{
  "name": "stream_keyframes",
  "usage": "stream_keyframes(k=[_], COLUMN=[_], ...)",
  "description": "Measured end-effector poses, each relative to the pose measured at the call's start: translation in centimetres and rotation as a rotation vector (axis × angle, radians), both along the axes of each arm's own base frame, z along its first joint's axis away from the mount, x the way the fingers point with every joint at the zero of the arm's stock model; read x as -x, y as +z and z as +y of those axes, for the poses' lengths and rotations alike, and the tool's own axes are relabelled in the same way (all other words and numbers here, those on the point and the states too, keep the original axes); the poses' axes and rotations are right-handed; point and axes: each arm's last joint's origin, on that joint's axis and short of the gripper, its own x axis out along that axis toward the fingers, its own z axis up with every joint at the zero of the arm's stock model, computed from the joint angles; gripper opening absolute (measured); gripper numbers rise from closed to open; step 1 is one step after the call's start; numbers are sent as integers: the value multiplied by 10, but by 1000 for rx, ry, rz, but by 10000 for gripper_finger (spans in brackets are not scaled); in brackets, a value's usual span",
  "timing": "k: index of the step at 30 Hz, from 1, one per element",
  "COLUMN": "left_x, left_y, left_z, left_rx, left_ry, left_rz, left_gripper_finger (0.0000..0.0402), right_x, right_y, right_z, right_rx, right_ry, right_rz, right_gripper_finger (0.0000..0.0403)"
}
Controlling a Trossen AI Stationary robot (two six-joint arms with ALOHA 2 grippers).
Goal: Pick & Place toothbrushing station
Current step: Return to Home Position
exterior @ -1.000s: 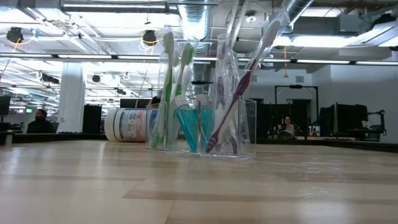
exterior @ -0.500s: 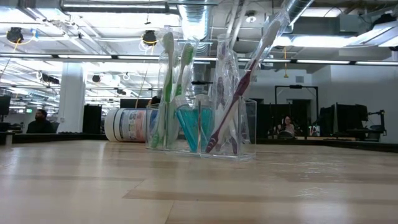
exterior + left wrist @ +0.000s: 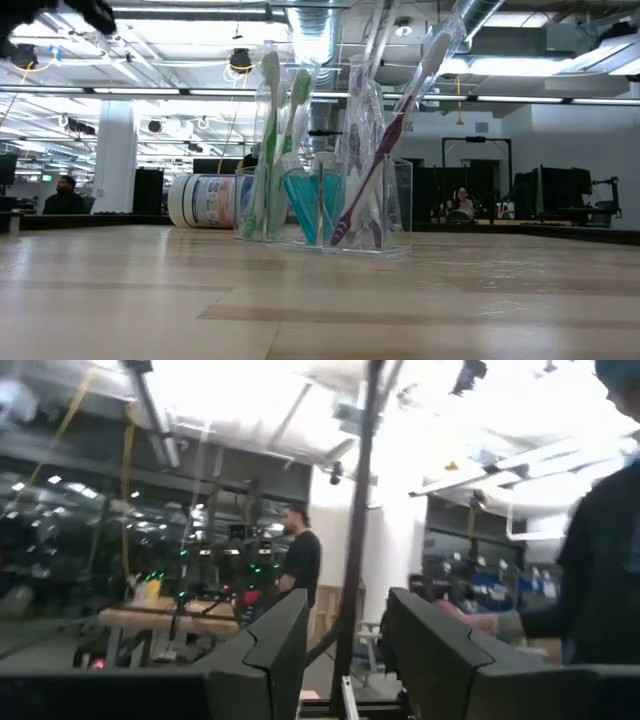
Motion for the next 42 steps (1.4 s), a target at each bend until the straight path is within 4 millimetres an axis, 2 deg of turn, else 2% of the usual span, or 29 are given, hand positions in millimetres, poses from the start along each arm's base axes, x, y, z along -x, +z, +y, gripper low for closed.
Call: stream_keyframes(k=[5,10,13,18,24,31,39,42], left_x=[-10,-15,-19,-24,-30,-34,-34,-34], left_y=[-38,-43,-50,-57,-66,-72,-72,-73], left_z=[17,25,33,46,58,64,66,70], left_rx=[102,65,123,169,209,229,173,159], left_ry=[46,87,101,168,195,204,248,386], left_rz=[27,88,155,206,272,309,300,263], left_gripper_finger=[136,136,136,136,136,136,136,136], right_x=[-32,-52,-64,-80,-93,-106,-107,-108], right_y=[-26,-53,-74,-104,-134,-183,-186,-186], right_z=[-36,-65,-82,-103,-118,-130,-131,-130], right_rx=[-55,-70,-142,-162,-148,-189,-162,-170], right_ry=[-9,-6,7,70,111,141,106,90], right_rz=[42,63,66,35,11,-32,1,-4], right_gripper_finger=[214,214,214,214,214,214,214,214])
